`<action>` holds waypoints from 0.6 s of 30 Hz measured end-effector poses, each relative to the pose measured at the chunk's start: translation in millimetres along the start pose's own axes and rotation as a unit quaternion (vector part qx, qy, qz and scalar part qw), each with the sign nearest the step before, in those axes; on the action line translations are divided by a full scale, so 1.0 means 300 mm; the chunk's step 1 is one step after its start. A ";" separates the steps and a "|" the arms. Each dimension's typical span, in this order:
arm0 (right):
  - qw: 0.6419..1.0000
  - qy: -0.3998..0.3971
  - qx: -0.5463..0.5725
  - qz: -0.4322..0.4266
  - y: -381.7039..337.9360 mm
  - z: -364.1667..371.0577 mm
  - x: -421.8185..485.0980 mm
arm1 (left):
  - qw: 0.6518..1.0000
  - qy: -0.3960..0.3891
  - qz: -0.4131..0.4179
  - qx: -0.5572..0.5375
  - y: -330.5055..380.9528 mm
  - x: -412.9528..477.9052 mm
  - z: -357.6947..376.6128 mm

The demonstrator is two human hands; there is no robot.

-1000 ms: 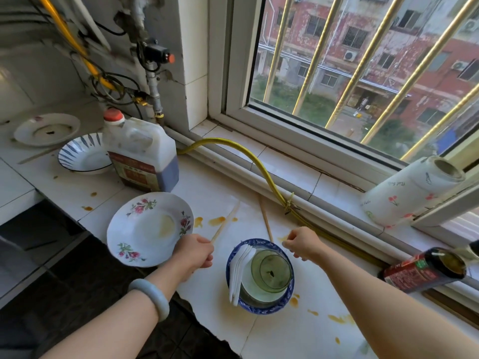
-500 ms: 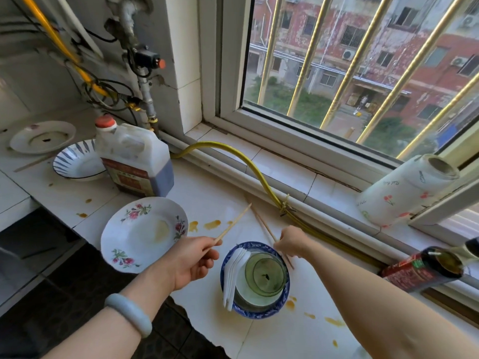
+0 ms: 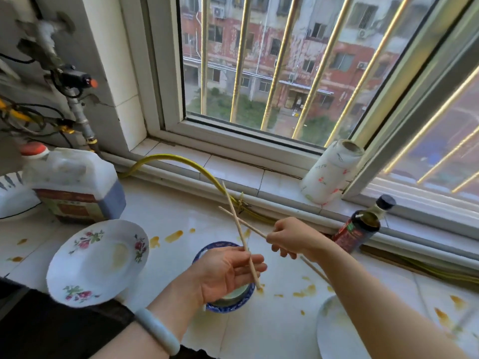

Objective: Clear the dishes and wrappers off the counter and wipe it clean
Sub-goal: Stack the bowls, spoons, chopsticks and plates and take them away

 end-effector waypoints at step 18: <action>0.935 0.188 0.273 0.127 0.420 -0.067 -0.376 | 0.980 -0.071 -0.047 0.181 -0.292 0.048 0.373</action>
Point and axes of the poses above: each hand's wrist, its own x-axis towards the middle knuckle, its own z-axis out of the palm, y = z × x, the point moved 9 cm from there along x, towards the middle knuckle, and after that the axes turned 15 degrees about y, right-handed, at the moved point
